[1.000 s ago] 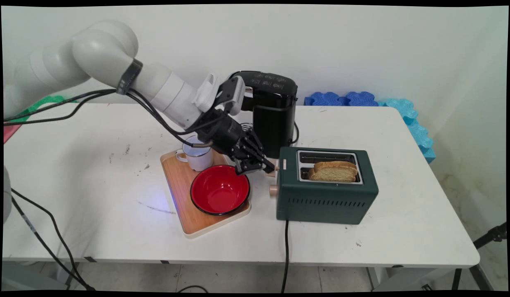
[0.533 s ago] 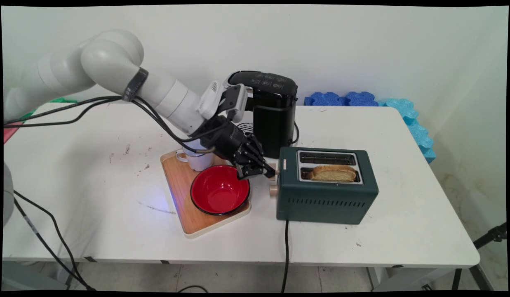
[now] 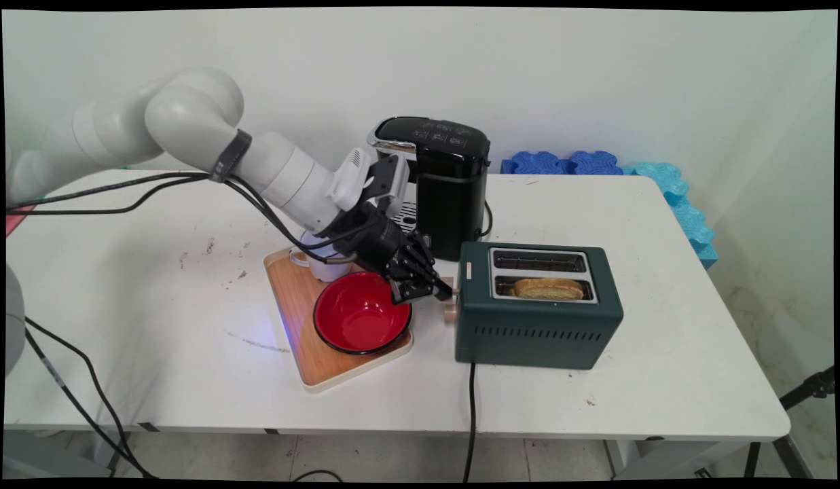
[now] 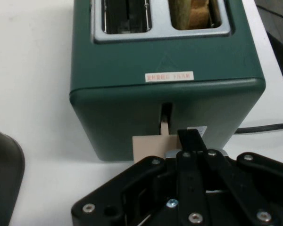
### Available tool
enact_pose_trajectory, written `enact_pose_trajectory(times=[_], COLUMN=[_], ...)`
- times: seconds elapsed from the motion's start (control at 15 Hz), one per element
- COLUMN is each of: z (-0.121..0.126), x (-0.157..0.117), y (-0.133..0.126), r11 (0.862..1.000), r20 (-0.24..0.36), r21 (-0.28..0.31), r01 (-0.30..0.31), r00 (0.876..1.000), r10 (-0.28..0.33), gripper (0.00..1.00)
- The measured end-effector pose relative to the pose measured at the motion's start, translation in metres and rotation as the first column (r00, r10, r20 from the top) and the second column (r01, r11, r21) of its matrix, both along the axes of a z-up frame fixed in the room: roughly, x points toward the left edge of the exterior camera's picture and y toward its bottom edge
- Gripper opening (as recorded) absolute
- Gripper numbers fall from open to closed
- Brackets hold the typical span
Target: Press the toaster switch
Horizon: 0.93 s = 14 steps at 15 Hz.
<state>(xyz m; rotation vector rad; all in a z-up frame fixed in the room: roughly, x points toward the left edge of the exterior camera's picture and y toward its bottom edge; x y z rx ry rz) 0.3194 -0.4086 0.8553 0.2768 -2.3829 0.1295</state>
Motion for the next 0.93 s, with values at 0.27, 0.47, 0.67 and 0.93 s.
enact_pose_trajectory(times=[0.27, 0.47, 0.67, 0.93], z=[-0.006, -0.009, -0.011, -0.012], x=[0.001, 0.003, 0.004, 0.01], y=[0.0, 0.0, 0.001, 0.004], r11=[1.0, 1.0, 1.0, 1.0], r20=[0.005, 0.009, 0.014, 0.024], r21=[-0.004, -0.007, -0.007, -0.004], r01=[-0.004, -0.007, -0.01, -0.018], r00=[1.0, 1.0, 1.0, 1.0], r10=[0.004, 0.007, 0.01, 0.018], gripper=[0.0, 0.0, 0.0, 0.0])
